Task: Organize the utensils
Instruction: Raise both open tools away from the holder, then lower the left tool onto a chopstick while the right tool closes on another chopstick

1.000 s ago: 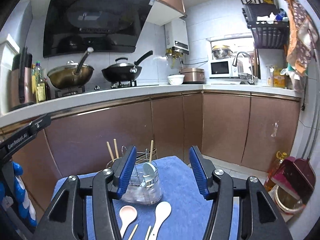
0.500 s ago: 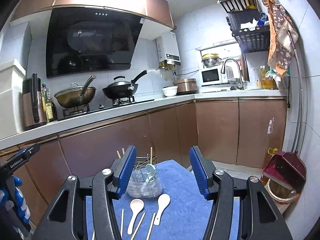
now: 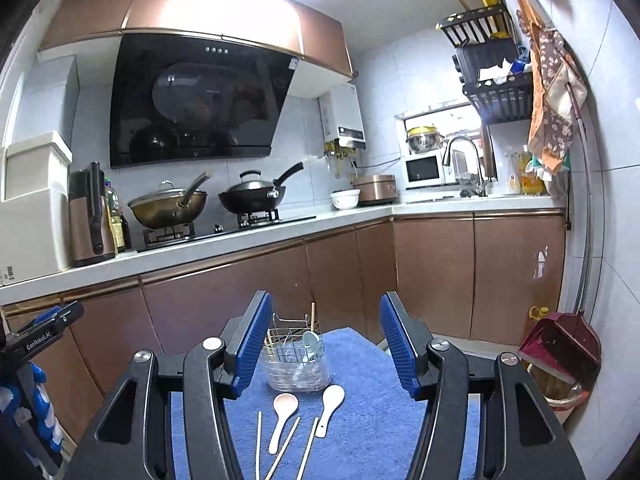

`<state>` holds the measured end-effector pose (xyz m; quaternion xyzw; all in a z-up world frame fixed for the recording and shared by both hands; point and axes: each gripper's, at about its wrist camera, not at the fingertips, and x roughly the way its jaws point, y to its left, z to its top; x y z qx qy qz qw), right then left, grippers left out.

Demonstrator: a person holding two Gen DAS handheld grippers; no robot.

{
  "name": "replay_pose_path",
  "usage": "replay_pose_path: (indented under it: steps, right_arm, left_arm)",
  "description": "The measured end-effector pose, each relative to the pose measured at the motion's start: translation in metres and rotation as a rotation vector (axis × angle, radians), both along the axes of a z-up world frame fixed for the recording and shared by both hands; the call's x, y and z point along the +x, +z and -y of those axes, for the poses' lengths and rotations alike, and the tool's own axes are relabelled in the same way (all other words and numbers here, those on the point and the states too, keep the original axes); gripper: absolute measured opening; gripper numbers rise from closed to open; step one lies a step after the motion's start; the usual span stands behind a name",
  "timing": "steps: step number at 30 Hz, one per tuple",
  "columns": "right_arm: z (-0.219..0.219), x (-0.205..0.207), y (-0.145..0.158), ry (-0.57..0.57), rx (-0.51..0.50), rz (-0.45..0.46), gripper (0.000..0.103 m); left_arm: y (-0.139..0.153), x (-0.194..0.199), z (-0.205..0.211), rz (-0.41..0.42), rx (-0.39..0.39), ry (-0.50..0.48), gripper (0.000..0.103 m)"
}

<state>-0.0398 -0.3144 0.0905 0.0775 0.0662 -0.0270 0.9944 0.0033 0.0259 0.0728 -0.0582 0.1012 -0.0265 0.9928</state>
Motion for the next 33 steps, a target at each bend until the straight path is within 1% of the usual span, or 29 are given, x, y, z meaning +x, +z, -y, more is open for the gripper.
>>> replay_pose_path:
  steps: [5,9,12,15,18,24,25,28,30,31,33]
  right_arm:
    - [-0.004,-0.018,0.003,0.004,-0.016,0.016,0.059]
    - [-0.007,-0.023,0.002,0.027,-0.024,0.014,0.059]
    - [-0.004,-0.02,-0.002,0.052,-0.013,-0.001,0.059]
    - [0.0,-0.011,-0.01,0.068,0.011,-0.028,0.059]
    - [0.005,0.002,-0.023,0.077,0.03,-0.073,0.059]
    - [0.018,0.032,-0.054,0.079,0.066,-0.155,0.059]
    - [0.021,0.04,-0.061,0.081,0.075,-0.175,0.059]
    - [0.027,0.064,-0.085,0.096,0.107,-0.244,0.059]
    - [0.027,0.078,-0.1,0.116,0.123,-0.292,0.053]
    - [0.027,0.09,-0.11,0.142,0.139,-0.329,0.051]
    - [0.024,0.111,-0.129,0.2,0.176,-0.397,0.043]
  left_arm:
    - [0.005,-0.021,0.002,0.038,0.018,0.003,0.066]
    - [0.003,-0.021,0.003,0.014,0.026,-0.027,0.066]
    - [-0.003,-0.012,0.005,-0.046,0.013,-0.066,0.066]
    - [-0.013,0.004,0.007,-0.107,0.011,-0.079,0.066]
    - [-0.024,0.021,0.012,-0.163,0.003,-0.1,0.066]
    - [-0.058,0.063,0.029,-0.283,-0.002,-0.147,0.066]
    - [-0.063,0.068,0.031,-0.299,-0.001,-0.152,0.066]
    - [-0.087,0.096,0.043,-0.384,-0.01,-0.181,0.066]
    - [-0.105,0.114,0.05,-0.451,-0.026,-0.208,0.065]
    - [-0.114,0.123,0.053,-0.485,-0.034,-0.222,0.065]
    - [-0.132,0.143,0.059,-0.567,-0.059,-0.254,0.065]
